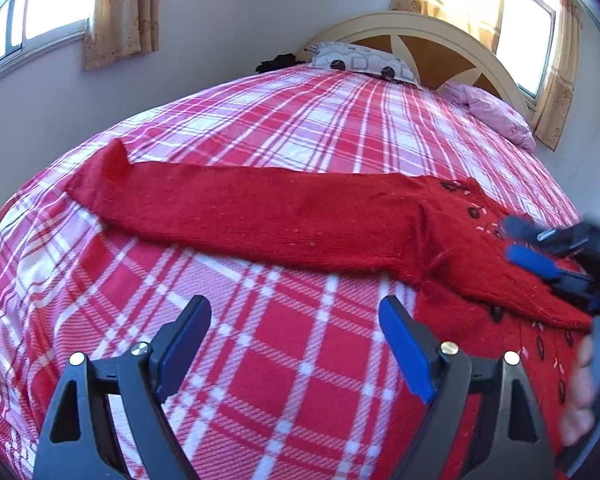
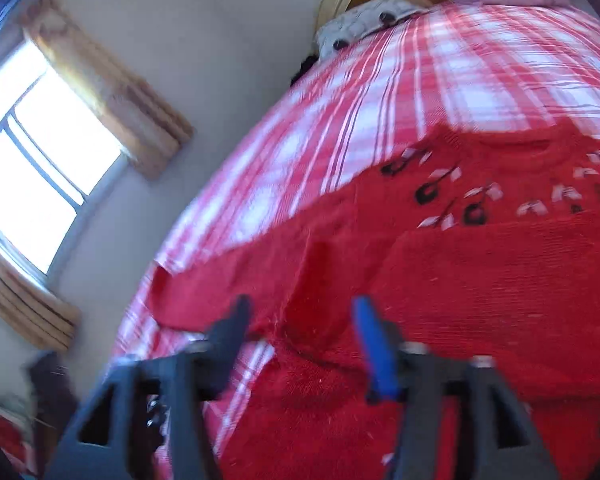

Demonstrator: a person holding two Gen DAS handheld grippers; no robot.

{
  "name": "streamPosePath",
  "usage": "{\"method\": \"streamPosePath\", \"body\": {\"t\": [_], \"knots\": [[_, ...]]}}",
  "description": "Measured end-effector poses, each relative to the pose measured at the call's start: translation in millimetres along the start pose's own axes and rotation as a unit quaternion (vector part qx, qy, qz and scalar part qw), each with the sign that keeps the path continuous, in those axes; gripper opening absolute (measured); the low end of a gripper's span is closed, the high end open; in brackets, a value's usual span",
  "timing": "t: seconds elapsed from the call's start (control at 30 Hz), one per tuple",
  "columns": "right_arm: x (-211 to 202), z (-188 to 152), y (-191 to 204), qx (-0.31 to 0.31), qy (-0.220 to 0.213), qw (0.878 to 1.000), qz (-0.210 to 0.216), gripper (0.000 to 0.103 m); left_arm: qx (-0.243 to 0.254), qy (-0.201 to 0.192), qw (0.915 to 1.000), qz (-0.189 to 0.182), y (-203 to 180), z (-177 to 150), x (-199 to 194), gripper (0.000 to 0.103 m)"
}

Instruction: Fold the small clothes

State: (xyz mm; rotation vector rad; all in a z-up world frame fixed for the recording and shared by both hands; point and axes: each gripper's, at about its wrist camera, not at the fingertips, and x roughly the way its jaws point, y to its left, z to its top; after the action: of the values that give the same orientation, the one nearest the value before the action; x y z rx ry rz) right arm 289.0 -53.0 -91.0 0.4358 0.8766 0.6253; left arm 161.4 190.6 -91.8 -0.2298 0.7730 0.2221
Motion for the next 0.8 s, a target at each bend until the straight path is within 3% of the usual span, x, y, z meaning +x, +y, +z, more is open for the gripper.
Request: {"method": "streamPosePath", "body": {"t": [0.1,0.17,0.2,0.23,0.3,0.4,0.5,0.53,0.6,0.73,0.8], "knots": [[-39.0,7.4,-13.2,0.017,-0.042,0.999,0.012,0.070,0.011,-0.001,0.9999,-0.004,-11.7,1.9,0.2,0.088],[-58.6,9.6,-19.8,-0.012,-0.058,0.996,-0.070,0.070,0.017,-0.001,0.9998,-0.008,-19.2,3.6,-0.4,0.088],[-66.3,8.3,-23.6,-0.038,-0.063,0.986,-0.151,0.069,0.021,0.000,0.9997,-0.012,-24.3,4.5,-1.4,0.088],[-71.3,6.3,-27.8,-0.053,-0.068,0.975,-0.203,0.062,0.024,-0.001,0.9996,-0.015,-27.6,5.2,-1.9,0.088],[-85.8,-1.2,-45.4,-0.063,-0.075,0.960,-0.263,0.053,0.034,-0.005,0.9992,-0.021,-39.2,7.6,-2.6,0.088],[-105.9,-8.2,-80.7,-0.025,-0.074,0.955,-0.286,0.051,0.054,-0.013,0.9982,-0.024,-61.0,14.1,-0.3,0.088],[-112.9,-18.7,-120.8,0.014,-0.053,0.945,-0.324,0.036,0.064,-0.013,0.9976,-0.020,-82.9,21.3,10.0,0.089],[-116.5,-23.1,-129.6,0.017,-0.054,0.945,-0.321,0.031,0.069,-0.009,0.9974,-0.016,-91.7,23.4,16.8,0.089],[-126.7,-27.7,-134.6,0.025,-0.068,0.951,-0.301,0.030,0.078,0.003,0.9969,-0.003,-99.8,25.5,26.2,0.089],[-129.6,-34.5,-134.8,0.030,-0.083,0.947,-0.308,0.031,0.052,0.009,0.9986,0.000,-85.0,28.1,28.9,0.089],[-126.4,-35.3,-127.2,0.018,-0.083,0.944,-0.318,0.032,0.012,-0.001,0.9999,0.007,-55.1,30.0,22.9,0.089]]}}
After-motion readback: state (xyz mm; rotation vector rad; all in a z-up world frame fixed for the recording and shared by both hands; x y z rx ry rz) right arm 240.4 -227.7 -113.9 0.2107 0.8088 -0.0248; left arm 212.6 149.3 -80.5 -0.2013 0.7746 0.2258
